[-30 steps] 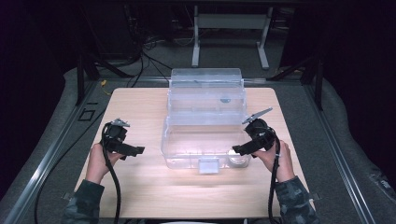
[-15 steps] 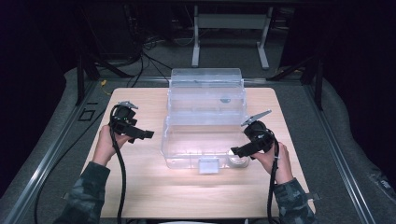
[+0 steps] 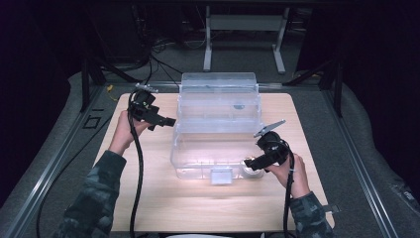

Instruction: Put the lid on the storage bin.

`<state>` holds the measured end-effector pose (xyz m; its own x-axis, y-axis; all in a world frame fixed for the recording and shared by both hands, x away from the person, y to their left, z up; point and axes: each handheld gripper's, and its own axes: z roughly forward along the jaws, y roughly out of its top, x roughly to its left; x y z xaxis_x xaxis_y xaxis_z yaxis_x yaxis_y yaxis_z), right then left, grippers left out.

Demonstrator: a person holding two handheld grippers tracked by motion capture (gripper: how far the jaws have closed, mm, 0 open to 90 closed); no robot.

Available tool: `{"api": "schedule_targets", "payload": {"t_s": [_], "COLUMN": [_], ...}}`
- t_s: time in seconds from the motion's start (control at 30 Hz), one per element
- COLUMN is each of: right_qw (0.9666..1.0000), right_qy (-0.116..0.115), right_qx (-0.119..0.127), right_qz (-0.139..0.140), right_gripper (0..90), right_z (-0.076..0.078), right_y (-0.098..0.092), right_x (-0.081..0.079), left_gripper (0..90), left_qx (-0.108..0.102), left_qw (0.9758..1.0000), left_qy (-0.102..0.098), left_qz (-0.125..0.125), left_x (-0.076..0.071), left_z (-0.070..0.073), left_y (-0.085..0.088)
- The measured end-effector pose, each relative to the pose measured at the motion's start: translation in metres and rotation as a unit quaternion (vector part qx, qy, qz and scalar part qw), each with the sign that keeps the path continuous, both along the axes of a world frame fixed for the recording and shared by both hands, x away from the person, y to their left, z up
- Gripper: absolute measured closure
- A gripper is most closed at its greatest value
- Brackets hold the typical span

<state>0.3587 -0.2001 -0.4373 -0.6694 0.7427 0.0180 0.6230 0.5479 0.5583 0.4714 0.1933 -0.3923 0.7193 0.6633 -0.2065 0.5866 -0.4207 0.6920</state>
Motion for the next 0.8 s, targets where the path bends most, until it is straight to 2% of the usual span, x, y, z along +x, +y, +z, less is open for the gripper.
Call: {"api": "schedule_targets", "payload": {"t_s": [0.07, 0.33, 0.37, 0.47, 0.53, 0.57, 0.63, 0.7, 0.73, 0.8], "right_qw": [1.0000, 0.9999, 0.9999, 0.9999, 0.9999, 0.9999, 0.9999, 0.9999, 0.9999, 0.9998], "right_qy": [0.001, 0.009, 0.008, 0.008, 0.011, 0.011, 0.012, 0.012, 0.013, 0.013], "right_qx": [0.002, 0.003, 0.000, 0.004, 0.005, 0.004, 0.004, 0.001, 0.004, 0.001], "right_qz": [0.002, 0.010, 0.008, 0.008, 0.011, 0.009, 0.011, 0.010, 0.011, 0.011], "right_gripper": [13.5, 13.7, 13.7, 14.2, 14.4, 14.6, 14.6, 14.6, 14.6, 14.8], "right_z": [-0.001, -0.007, -0.007, -0.007, -0.007, -0.007, -0.008, -0.010, -0.010, -0.011], "right_y": [0.001, 0.005, 0.005, 0.005, 0.006, 0.006, 0.006, 0.005, 0.005, 0.007], "right_x": [0.000, 0.000, 0.000, -0.001, -0.002, -0.003, -0.003, -0.003, -0.003, -0.003], "left_gripper": [0.6, 2.0, 3.1, 8.9, 10.4, 11.2, 13.4, 15.0, 15.2, 17.8], "left_qx": [-0.005, 0.000, 0.002, -0.010, -0.001, -0.007, -0.003, 0.011, 0.020, 0.020], "left_qw": [1.0000, 0.9996, 0.9996, 0.9991, 0.9989, 0.9989, 0.9988, 0.9984, 0.9985, 0.9985], "left_qy": [-0.004, -0.023, -0.022, -0.027, -0.035, -0.032, -0.036, -0.043, -0.038, -0.034], "left_qz": [-0.005, -0.015, -0.019, -0.032, -0.030, -0.034, -0.032, -0.036, -0.035, -0.038], "left_x": [0.008, 0.032, 0.036, 0.047, 0.053, 0.056, 0.061, 0.064, 0.066, 0.070], "left_z": [0.004, 0.017, 0.017, 0.017, 0.017, 0.017, 0.018, 0.018, 0.017, 0.014], "left_y": [-0.006, -0.030, -0.035, -0.043, -0.049, -0.052, -0.059, -0.067, -0.072, -0.078]}}
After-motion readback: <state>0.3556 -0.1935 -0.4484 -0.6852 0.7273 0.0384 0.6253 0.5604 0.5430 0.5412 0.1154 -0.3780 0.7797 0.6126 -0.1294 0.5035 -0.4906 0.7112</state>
